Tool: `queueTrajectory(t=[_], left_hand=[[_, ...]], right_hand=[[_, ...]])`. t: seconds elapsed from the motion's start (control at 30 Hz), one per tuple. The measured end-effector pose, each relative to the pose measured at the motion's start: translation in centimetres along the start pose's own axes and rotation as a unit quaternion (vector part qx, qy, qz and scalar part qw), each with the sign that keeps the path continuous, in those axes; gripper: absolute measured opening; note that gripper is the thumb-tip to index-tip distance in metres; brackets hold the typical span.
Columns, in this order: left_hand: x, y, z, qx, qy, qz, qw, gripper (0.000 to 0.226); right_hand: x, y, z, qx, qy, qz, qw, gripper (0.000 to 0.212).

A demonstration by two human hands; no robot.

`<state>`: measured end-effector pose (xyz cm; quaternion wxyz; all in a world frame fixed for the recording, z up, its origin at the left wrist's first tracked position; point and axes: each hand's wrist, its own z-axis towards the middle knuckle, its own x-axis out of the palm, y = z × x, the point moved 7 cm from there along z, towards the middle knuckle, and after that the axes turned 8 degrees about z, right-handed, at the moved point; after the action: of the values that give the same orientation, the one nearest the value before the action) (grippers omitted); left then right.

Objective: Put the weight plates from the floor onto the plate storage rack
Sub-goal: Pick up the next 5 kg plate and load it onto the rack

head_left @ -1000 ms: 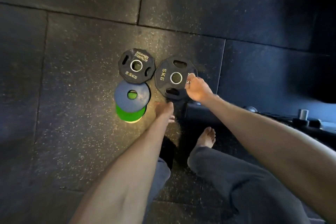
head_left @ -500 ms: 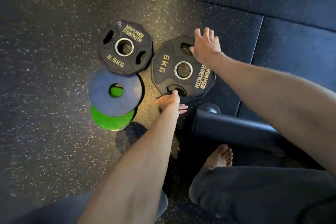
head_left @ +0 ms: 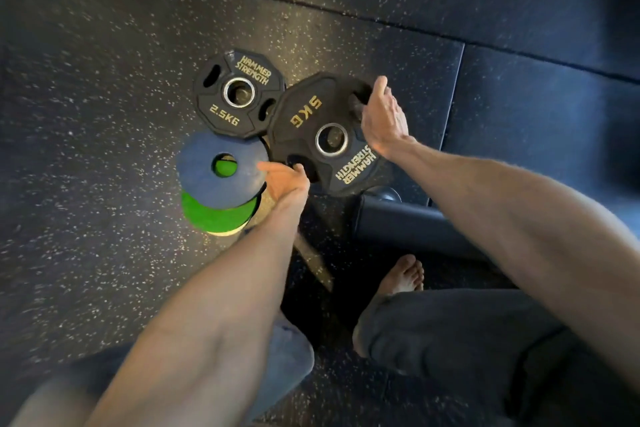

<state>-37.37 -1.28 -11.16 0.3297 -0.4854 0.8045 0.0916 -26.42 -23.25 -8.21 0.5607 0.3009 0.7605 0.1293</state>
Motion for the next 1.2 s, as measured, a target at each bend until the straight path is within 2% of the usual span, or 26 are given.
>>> queueTrajectory(t=[0.1, 0.2, 0.43, 0.6, 0.73, 0.77, 0.97, 1.07, 1.2], left_hand=[[-6.6, -1.3, -4.1, 0.031, -0.037, 0.057, 0.997, 0.084], [-13.4, -3.3, -11.4, 0.054, -0.033, 0.062, 0.996, 0.079], [-30.0, -9.7, -30.5, 0.116, -0.044, -0.03, 0.992, 0.071], [-40.6, -14.7, -42.7, 0.212, -0.046, -0.077, 0.973, 0.072], [-46.6, -18.0, -51.4, 0.339, -0.024, -0.153, 0.928, 0.031], [-47.9, -18.8, -53.6, 0.369, -0.015, -0.17, 0.914, 0.028], [-53.8, -21.5, -69.1, 0.525, 0.02, -0.256, 0.812, 0.025], [-54.7, -21.7, -76.8, 0.569, 0.076, -0.278, 0.77, 0.024], [-55.4, -22.0, -86.2, 0.614, 0.14, -0.275, 0.726, 0.028]], right_hand=[[-4.7, 2.8, -4.7, 0.066, -0.039, 0.086, 0.993, 0.041], [-11.6, 7.4, -9.3, 0.107, -0.061, 0.128, 0.984, 0.043], [-32.1, 19.3, -20.3, 0.131, -0.122, 0.235, 0.955, 0.033], [-45.2, 27.1, -28.8, 0.148, -0.196, 0.256, 0.935, 0.038], [-53.7, 31.8, -36.7, 0.173, -0.312, 0.291, 0.888, 0.039], [-55.8, 32.8, -38.8, 0.175, -0.343, 0.3, 0.873, 0.039], [-66.0, 36.6, -52.3, 0.176, -0.509, 0.364, 0.76, 0.04], [-70.1, 37.9, -59.5, 0.162, -0.586, 0.381, 0.697, 0.033], [-75.1, 39.3, -68.0, 0.129, -0.654, 0.381, 0.64, 0.025]])
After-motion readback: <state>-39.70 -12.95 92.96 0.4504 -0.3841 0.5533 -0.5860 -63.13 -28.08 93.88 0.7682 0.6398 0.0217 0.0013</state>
